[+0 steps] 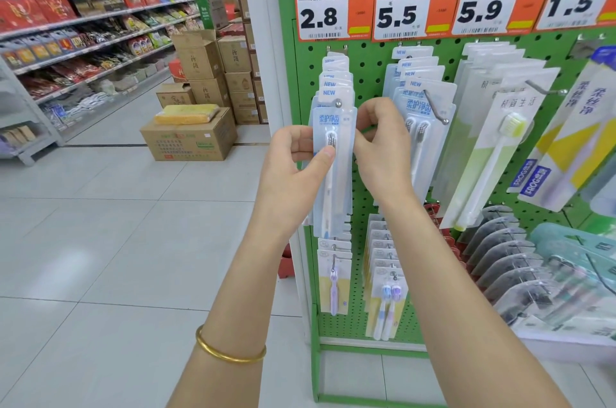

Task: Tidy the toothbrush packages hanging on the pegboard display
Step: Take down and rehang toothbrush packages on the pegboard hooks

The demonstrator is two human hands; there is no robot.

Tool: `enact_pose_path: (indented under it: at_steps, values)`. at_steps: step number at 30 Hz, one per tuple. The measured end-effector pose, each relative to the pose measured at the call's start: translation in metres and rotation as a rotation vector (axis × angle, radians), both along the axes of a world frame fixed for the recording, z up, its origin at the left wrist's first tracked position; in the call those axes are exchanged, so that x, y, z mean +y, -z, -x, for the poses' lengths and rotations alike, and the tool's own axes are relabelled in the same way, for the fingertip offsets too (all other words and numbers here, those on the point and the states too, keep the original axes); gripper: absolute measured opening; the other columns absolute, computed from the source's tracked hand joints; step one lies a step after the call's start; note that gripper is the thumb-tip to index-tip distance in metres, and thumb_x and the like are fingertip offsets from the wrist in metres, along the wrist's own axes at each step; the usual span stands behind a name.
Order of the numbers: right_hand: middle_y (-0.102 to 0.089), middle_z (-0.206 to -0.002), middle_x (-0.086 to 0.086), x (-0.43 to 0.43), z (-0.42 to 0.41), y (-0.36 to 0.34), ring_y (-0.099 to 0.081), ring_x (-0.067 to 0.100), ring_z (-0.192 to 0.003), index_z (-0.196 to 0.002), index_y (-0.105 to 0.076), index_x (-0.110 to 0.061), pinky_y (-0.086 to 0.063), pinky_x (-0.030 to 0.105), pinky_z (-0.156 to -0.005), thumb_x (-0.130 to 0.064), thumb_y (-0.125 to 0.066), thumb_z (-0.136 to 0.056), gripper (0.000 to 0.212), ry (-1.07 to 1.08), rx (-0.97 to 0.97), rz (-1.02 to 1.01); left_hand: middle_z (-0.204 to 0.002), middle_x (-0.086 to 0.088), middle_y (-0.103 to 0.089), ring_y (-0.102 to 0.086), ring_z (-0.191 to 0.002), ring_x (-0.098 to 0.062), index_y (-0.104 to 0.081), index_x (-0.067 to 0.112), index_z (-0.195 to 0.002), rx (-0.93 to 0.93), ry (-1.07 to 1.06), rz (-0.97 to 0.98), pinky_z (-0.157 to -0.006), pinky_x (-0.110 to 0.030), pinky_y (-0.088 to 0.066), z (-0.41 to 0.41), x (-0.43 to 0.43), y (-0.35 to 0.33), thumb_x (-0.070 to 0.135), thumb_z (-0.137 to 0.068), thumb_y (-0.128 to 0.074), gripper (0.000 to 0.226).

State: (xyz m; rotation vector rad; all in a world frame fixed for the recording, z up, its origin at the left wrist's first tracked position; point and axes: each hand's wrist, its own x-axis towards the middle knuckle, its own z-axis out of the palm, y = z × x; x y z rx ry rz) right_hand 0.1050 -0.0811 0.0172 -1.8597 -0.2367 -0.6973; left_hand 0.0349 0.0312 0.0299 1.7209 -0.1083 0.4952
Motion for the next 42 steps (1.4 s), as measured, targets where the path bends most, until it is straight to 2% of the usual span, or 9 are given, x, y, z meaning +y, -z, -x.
enact_pose_path:
  at_steps: [5, 11, 15, 20, 25, 33, 36, 40, 42]
  values:
    - [-0.057, -0.092, 0.001, 0.000, 0.002, 0.000, -0.047, 0.009, -0.073, -0.090, -0.051, -0.018, -0.038, 0.015, -0.064, -0.007, -0.063, -0.083, 0.017, 0.007, -0.006, -0.021, -0.097, 0.015, -0.057, -0.055, -0.089, 0.001, -0.053, 0.019, -0.110, 0.005, -0.004, -0.005, -0.075, -0.010, -0.047, 0.001, -0.001, 0.000, 0.016, -0.090, -0.062, 0.022]
    - [-0.059, -0.089, 0.000, -0.001, 0.001, 0.000, -0.047, 0.003, -0.071, -0.088, -0.054, -0.018, -0.038, 0.018, -0.065, -0.007, -0.061, -0.085, 0.014, 0.015, 0.028, 0.007, -0.098, 0.015, -0.057, -0.054, -0.086, 0.003, -0.051, 0.023, -0.107, 0.002, -0.009, -0.022, -0.075, -0.011, -0.047, 0.000, -0.001, 0.000, 0.016, -0.090, -0.063, 0.022]
    - [-0.058, -0.083, -0.002, 0.000, 0.002, 0.000, -0.048, 0.007, -0.071, -0.085, -0.056, -0.017, -0.038, 0.022, -0.066, -0.009, -0.060, -0.086, 0.009, -0.008, 0.027, 0.000, -0.097, 0.016, -0.056, -0.054, -0.085, 0.003, -0.051, 0.024, -0.107, 0.001, -0.011, -0.035, -0.077, -0.012, -0.046, 0.000, -0.001, 0.001, 0.017, -0.090, -0.063, 0.022]
    - [-0.056, -0.081, -0.002, 0.000, 0.008, 0.000, -0.053, 0.016, -0.073, -0.084, -0.053, -0.015, -0.045, 0.029, -0.067, -0.008, -0.057, -0.088, 0.010, -0.041, -0.016, -0.073, -0.094, 0.017, -0.054, -0.052, -0.083, 0.004, -0.050, 0.028, -0.104, -0.003, -0.008, -0.054, -0.076, -0.010, -0.045, 0.001, 0.001, 0.000, 0.017, -0.090, -0.062, 0.021]
    - [-0.048, -0.076, -0.011, -0.001, 0.017, -0.004, -0.044, 0.000, -0.066, -0.086, -0.051, -0.013, -0.036, 0.013, -0.062, -0.008, -0.053, -0.092, 0.009, -0.029, -0.049, -0.102, -0.095, 0.016, -0.055, -0.052, -0.083, 0.004, -0.050, 0.029, -0.103, 0.004, -0.001, -0.060, -0.075, -0.009, -0.044, 0.001, 0.002, 0.000, 0.018, -0.090, -0.062, 0.021]
    - [-0.048, -0.075, -0.013, -0.008, 0.032, 0.003, -0.045, -0.006, -0.066, -0.087, -0.048, -0.016, -0.037, 0.010, -0.063, -0.010, -0.053, -0.095, 0.011, 0.038, -0.060, -0.093, -0.099, 0.013, -0.057, -0.053, -0.087, 0.002, -0.053, 0.021, -0.112, 0.020, -0.003, -0.049, -0.078, -0.010, -0.045, 0.001, 0.000, 0.003, 0.019, -0.091, -0.061, 0.023]
    - [-0.047, -0.076, -0.013, -0.010, 0.037, 0.010, -0.045, -0.002, -0.067, -0.086, -0.047, -0.017, -0.036, 0.010, -0.063, -0.009, -0.053, -0.094, 0.013, 0.048, -0.063, -0.096, -0.101, 0.011, -0.057, -0.054, -0.088, 0.002, -0.053, 0.020, -0.114, 0.028, -0.017, -0.044, -0.079, -0.010, -0.045, 0.002, -0.001, 0.005, 0.019, -0.091, -0.062, 0.025]
    - [-0.047, -0.074, -0.013, -0.013, 0.046, 0.019, -0.045, -0.002, -0.064, -0.085, -0.047, -0.017, -0.034, 0.009, -0.061, -0.009, -0.054, -0.094, 0.014, 0.079, -0.053, -0.083, -0.108, 0.002, -0.057, -0.055, -0.099, -0.008, -0.050, 0.022, -0.115, 0.041, -0.064, -0.032, -0.088, -0.021, -0.046, 0.002, -0.003, 0.012, 0.020, -0.089, -0.063, 0.028]
    - [-0.046, -0.071, -0.013, -0.017, 0.052, 0.023, -0.045, -0.005, -0.062, -0.084, -0.047, -0.017, -0.034, 0.007, -0.059, -0.009, -0.055, -0.094, 0.015, 0.091, -0.048, -0.081, -0.112, 0.000, -0.055, -0.054, -0.103, -0.011, -0.049, 0.024, -0.113, 0.028, -0.105, -0.013, -0.085, -0.016, -0.044, 0.004, -0.006, 0.015, 0.020, -0.088, -0.065, 0.030]
